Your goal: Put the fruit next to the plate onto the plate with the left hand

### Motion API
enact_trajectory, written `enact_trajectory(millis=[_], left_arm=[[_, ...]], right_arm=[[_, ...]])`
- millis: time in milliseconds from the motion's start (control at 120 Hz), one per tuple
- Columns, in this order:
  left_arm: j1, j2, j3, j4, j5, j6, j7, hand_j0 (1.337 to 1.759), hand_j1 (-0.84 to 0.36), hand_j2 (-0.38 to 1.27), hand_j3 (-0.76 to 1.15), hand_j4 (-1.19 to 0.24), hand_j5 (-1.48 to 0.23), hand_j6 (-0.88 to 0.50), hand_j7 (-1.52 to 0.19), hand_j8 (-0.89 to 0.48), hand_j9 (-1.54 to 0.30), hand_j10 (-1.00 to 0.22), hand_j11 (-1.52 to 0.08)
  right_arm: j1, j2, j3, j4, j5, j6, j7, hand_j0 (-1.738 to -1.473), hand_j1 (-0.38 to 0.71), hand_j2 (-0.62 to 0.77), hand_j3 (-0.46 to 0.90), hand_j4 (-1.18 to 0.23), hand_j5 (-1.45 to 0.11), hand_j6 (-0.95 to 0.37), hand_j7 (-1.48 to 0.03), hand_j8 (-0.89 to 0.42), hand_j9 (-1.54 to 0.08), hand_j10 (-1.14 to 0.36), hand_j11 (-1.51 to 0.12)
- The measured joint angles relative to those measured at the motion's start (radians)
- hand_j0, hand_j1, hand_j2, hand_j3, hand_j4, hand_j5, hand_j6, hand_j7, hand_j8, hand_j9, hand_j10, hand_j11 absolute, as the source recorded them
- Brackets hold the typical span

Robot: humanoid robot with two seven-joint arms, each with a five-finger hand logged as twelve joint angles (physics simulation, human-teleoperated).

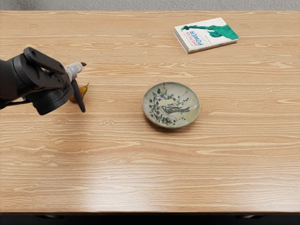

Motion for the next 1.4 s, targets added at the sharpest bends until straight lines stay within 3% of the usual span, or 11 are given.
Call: enact_trajectory(millis=[83, 717, 1042, 1400], left_arm=[[0.045, 0.001, -0.011, 0.045, 0.006, 0.001, 0.000, 1.658, 0.34, 0.00, 0.00, -0.01, -0.01, -0.01, -0.01, -0.01, -0.01, -0.01, -0.01], [0.179, 0.000, -0.019, 0.231, 0.001, 0.000, 0.000, 1.658, 0.33, 0.00, 0.00, -0.01, -0.02, -0.01, -0.02, -0.01, -0.02, -0.01, -0.02], [0.204, -0.002, -0.021, 0.249, -0.015, -0.003, 0.000, 1.658, 0.22, 0.02, 0.00, -0.11, -0.14, -0.11, -0.14, -0.11, -0.14, -0.11, -0.14], [0.218, -0.002, -0.020, 0.250, -0.042, -0.009, 0.000, 1.658, 0.18, 0.03, 0.00, -0.14, -0.18, -0.14, -0.18, -0.14, -0.18, -0.14, -0.18]], right_arm=[[0.000, 0.000, 0.000, 0.000, 0.000, 0.000, 0.000, -1.658, -0.34, 0.00, 0.00, -0.01, -0.01, -0.01, -0.01, -0.01, -0.01, -0.01, -0.01], [0.000, 0.000, 0.000, 0.000, 0.000, 0.000, 0.000, -1.658, -0.34, 0.00, 0.00, -0.01, -0.01, -0.01, -0.01, -0.01, -0.01, -0.01, -0.01], [0.000, 0.000, 0.000, 0.000, 0.000, 0.000, 0.000, -1.658, -0.34, 0.00, 0.00, -0.01, -0.01, -0.01, -0.01, -0.01, -0.01, -0.01, -0.01], [0.000, 0.000, 0.000, 0.000, 0.000, 0.000, 0.000, -1.658, -0.34, 0.00, 0.00, -0.01, -0.01, -0.01, -0.01, -0.01, -0.01, -0.01, -0.01]])
